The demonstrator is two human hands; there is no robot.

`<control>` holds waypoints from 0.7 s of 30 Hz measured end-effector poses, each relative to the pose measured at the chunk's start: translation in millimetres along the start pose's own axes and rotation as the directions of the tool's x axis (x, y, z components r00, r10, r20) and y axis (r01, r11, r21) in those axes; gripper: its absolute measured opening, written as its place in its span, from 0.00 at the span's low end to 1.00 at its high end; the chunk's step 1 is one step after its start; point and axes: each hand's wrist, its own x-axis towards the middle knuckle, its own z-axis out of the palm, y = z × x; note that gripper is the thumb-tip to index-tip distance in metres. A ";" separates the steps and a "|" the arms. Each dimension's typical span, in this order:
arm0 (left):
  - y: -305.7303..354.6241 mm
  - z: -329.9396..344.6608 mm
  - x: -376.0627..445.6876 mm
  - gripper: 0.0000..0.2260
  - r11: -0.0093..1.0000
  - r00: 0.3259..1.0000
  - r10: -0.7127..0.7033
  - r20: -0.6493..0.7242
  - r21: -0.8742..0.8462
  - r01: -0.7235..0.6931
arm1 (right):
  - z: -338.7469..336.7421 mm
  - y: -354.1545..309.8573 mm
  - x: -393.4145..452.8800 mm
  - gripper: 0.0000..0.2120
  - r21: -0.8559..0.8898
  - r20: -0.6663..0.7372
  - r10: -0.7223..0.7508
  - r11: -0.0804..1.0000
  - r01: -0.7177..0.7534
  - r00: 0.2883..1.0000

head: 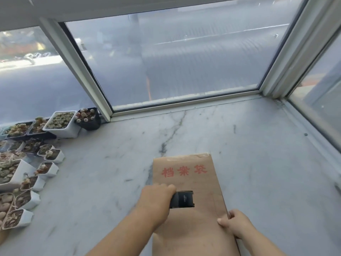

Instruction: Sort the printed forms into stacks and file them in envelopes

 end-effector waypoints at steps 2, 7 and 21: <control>26.0 6.5 29.9 0.09 0.999 0.999 0.028 0.019 0.019 -0.029 | 2.3 1.6 1.9 0.13 -0.008 -0.006 0.000 1.000 0.000 1.000; 26.5 42.0 46.6 0.34 0.994 0.998 0.057 -0.035 -0.086 -0.060 | 2.2 1.5 6.1 0.12 -0.058 -0.046 -0.011 0.998 0.008 0.999; 19.8 132.2 -1.6 0.20 0.173 0.767 -0.519 0.377 -0.832 0.526 | 2.3 10.6 -11.5 0.24 0.048 -0.113 -0.094 0.994 0.100 0.989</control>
